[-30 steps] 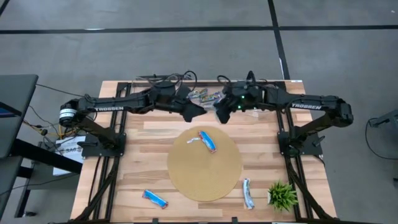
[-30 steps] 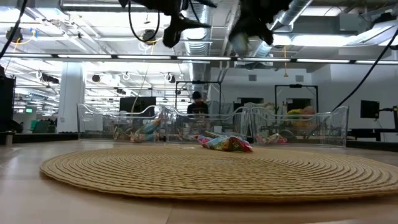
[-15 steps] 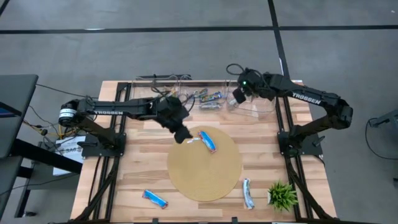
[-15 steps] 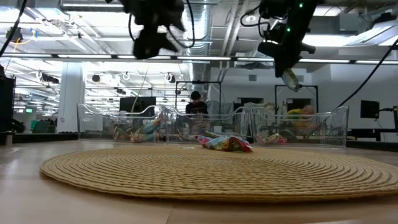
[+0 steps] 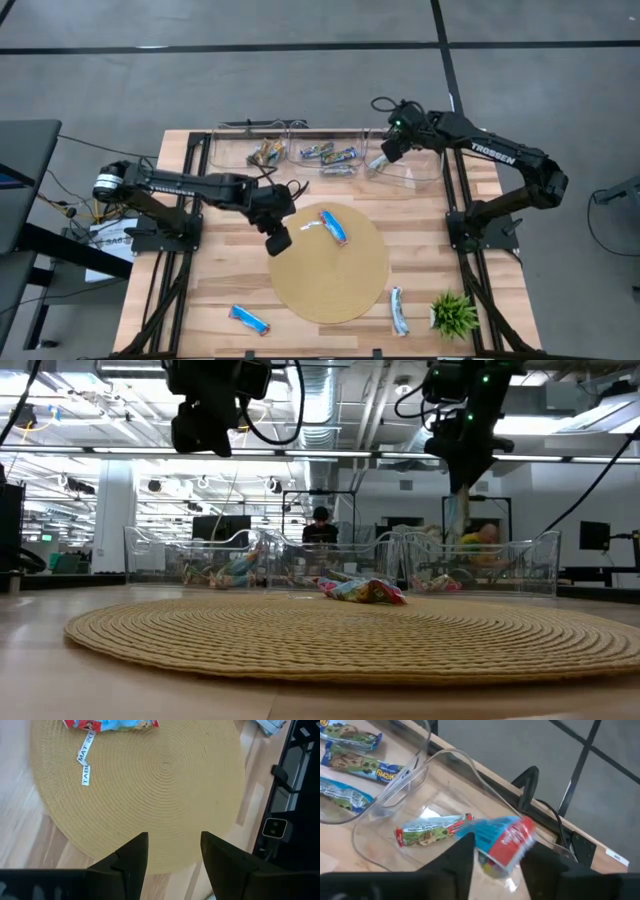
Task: Pick and place Granola Bars by type
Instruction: Put the red granola bar into the center transparent bin, then put the red granola bar into the top right transparent bin
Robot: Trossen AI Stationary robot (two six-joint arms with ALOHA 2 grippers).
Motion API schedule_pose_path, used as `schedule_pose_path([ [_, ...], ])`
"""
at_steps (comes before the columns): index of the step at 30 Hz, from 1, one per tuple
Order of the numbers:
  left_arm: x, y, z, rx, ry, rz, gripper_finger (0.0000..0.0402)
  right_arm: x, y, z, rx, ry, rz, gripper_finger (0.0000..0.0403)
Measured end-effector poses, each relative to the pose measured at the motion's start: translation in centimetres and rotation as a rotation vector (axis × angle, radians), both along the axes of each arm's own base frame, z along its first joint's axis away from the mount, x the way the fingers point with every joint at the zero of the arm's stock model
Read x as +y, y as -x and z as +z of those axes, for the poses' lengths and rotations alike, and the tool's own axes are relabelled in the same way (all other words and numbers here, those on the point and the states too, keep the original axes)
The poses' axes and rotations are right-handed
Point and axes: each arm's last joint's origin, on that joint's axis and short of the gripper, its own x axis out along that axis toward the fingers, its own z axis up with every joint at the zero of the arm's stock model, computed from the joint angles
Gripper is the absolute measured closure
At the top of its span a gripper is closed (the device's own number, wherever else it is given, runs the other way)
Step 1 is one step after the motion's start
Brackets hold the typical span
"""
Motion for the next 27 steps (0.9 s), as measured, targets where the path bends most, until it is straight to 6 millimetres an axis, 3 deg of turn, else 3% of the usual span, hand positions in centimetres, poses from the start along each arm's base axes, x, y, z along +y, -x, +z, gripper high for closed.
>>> schedule_pose_path([
  [10,-1.0,0.7,-0.3,0.074,-0.001,-0.026,0.0228,1.8,-1.7,0.1,-0.073,-0.075,0.194,0.0175],
  [16,-2.3,1.5,-0.6,0.142,-0.009,-0.076,0.0228,4.9,-2.5,1.1,-0.313,-0.229,0.583,0.0168],
  [20,-3.8,2.5,-1.0,0.219,-0.027,-0.124,0.0228,8.0,-1.4,1.2,-0.444,-0.284,0.773,0.017],
  [27,-7.3,4.0,-2.5,0.275,-0.01,-0.26,0.0228,13.0,1.9,-0.2,-0.619,-0.302,0.854,0.0179],
])
